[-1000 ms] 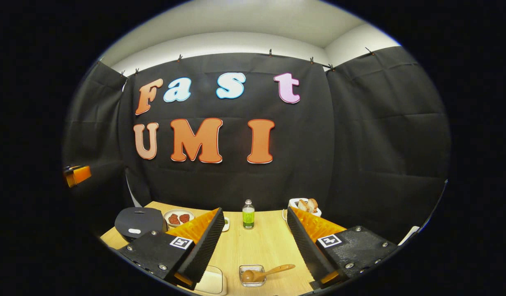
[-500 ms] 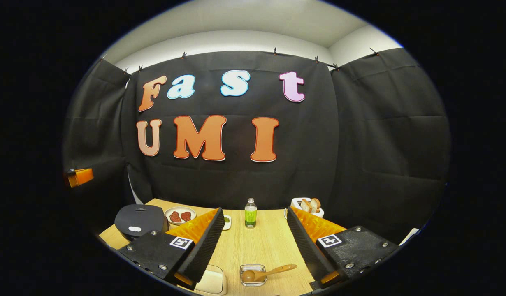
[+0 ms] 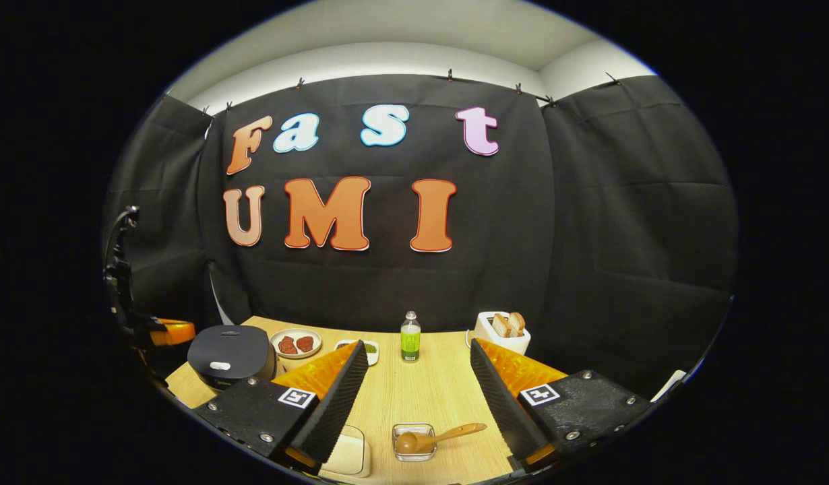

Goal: Close the left gripper, press the button to open the rice cooker; take a wooden spoon from the chopstick holder with the right hand, scoop a spoonful of rice and pour it into the rice cooker, then put the wooden spoon back into the chopstick holder.

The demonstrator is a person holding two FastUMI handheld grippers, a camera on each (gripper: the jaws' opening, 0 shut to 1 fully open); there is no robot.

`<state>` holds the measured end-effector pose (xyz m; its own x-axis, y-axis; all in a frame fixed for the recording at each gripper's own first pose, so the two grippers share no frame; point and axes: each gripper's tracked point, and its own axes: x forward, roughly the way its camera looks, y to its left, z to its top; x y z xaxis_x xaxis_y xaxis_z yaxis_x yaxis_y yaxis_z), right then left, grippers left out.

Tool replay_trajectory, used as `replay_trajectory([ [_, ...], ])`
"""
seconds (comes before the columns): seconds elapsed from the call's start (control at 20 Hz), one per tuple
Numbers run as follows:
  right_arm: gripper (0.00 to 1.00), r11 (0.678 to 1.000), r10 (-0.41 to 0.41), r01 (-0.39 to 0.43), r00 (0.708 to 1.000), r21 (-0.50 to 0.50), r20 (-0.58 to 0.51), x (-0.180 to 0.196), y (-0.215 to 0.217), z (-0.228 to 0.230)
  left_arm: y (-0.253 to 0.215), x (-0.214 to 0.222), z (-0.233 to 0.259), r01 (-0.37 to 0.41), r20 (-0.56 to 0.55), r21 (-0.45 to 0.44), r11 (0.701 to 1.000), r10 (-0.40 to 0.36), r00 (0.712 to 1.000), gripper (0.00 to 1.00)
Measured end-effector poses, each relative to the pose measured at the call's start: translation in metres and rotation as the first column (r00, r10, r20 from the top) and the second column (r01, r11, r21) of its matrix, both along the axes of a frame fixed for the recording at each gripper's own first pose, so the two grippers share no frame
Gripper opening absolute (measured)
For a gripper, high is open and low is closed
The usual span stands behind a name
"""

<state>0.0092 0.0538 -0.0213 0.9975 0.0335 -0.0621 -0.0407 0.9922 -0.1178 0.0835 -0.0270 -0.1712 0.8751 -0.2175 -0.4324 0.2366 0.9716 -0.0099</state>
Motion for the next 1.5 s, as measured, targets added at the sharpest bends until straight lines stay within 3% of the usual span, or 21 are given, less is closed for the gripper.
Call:
replay_trajectory([
  [0.3, 0.95, 1.000, -0.018, 0.017, 1.000, -0.002, -0.026, -0.006, -0.010, -0.009, -0.003, 0.013, -0.054, 0.034, -0.153, 0.017, 0.999, -0.031, 0.988, 0.04],
  [0.6, 0.95, 0.999, -0.033, 0.034, 0.998, 0.007, -0.052, -0.008, -0.018, -0.016, 0.006, 0.015, -0.085, 0.013, -0.241, 0.037, 0.999, -0.004, 0.971, 0.04],
  [0.8, 0.95, 0.999, -0.034, 0.035, 0.997, 0.016, -0.063, -0.006, -0.018, -0.021, 0.007, 0.007, -0.098, 0.041, -0.339, 0.092, 0.995, -0.008, 0.941, 0.04],
  [0.9, 0.95, 0.999, -0.031, 0.032, 0.998, 0.017, -0.062, -0.007, -0.017, -0.022, 0.007, 0.010, -0.096, 0.034, -0.317, 0.107, 0.994, 0.002, 0.948, 0.05],
  [0.95, 0.95, 0.999, -0.030, 0.031, 0.998, 0.018, -0.060, -0.008, -0.018, -0.022, 0.006, 0.009, -0.091, 0.030, -0.277, 0.105, 0.994, 0.000, 0.961, 0.00],
  [1.0, 0.95, 0.999, -0.029, 0.030, 0.998, 0.019, -0.058, -0.009, -0.019, -0.021, 0.005, 0.009, -0.088, 0.033, -0.253, 0.107, 0.994, -0.005, 0.967, 0.05],
  [1.15, 0.95, 0.999, -0.046, 0.047, 0.998, 0.023, -0.042, -0.011, -0.028, -0.017, 0.011, 0.002, -0.063, -0.016, -0.200, 0.089, 0.996, 0.033, 0.979, 0.04],
  [1.3, 0.95, 0.997, -0.065, 0.066, 0.997, 0.025, -0.042, -0.011, -0.039, -0.020, 0.019, 0.020, 0.015, -0.086, 0.007, 0.046, 0.995, 0.086, 0.996, 0.04],
  [1.35, 0.99, 0.997, -0.069, 0.070, 0.997, 0.026, -0.039, -0.012, -0.042, -0.021, 0.020, 0.023, 0.044, -0.092, 0.074, 0.027, 0.995, 0.090, 0.993, 0.04],
  [1.5, 0.95, 0.994, -0.085, 0.087, 0.996, 0.064, -0.037, -0.009, -0.051, -0.028, 0.024, 0.009, 0.106, -0.089, 0.176, -0.062, 0.994, 0.098, 0.979, 0.00],
])
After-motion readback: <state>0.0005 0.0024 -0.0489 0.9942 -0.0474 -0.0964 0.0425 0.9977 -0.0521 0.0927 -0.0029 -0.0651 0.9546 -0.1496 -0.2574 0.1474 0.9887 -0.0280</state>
